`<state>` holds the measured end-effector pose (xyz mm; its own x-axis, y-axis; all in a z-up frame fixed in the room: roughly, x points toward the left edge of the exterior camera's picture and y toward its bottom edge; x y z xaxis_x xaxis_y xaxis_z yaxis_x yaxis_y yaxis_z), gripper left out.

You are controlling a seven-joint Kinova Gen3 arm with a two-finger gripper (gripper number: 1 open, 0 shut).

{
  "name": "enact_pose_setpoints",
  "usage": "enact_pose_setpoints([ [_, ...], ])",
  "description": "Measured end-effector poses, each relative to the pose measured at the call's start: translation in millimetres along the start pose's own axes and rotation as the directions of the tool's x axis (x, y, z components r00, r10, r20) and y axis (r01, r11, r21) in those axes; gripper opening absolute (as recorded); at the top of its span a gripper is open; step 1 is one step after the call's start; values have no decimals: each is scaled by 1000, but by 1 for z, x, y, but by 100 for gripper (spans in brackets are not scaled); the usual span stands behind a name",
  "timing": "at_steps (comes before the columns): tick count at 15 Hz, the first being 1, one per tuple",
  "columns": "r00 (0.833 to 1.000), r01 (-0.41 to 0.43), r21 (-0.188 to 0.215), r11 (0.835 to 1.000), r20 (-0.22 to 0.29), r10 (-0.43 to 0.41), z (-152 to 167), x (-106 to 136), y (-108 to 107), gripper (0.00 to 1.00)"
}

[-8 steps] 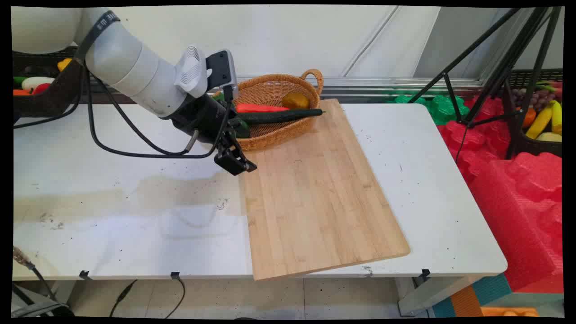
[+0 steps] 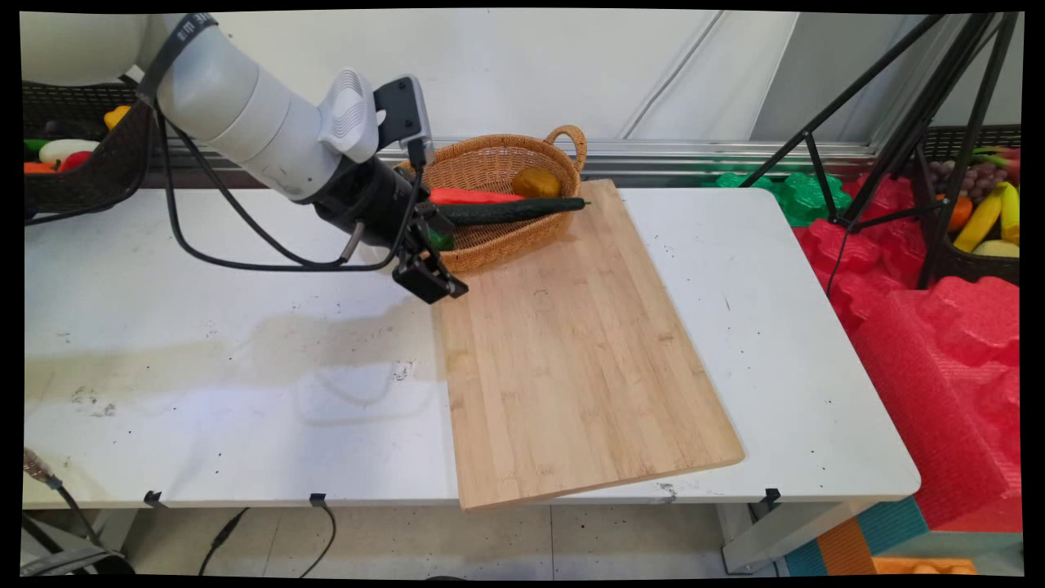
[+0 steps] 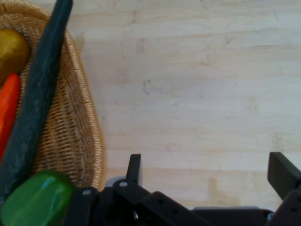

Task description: Pick up the cucumber from the vegetable basket

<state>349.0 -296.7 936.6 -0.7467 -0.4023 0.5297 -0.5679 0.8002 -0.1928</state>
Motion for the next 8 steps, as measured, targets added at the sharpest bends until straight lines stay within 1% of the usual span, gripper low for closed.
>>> enact_pose_setpoints([
  [4, 1000, 13, 32, 999, -19, -12, -2, 10, -10, 100],
  [6, 999, 19, 53, 998, -31, -17, -5, 17, -19, 100],
  [8, 999, 25, 83, 996, -41, -22, -8, 24, -32, 100],
])
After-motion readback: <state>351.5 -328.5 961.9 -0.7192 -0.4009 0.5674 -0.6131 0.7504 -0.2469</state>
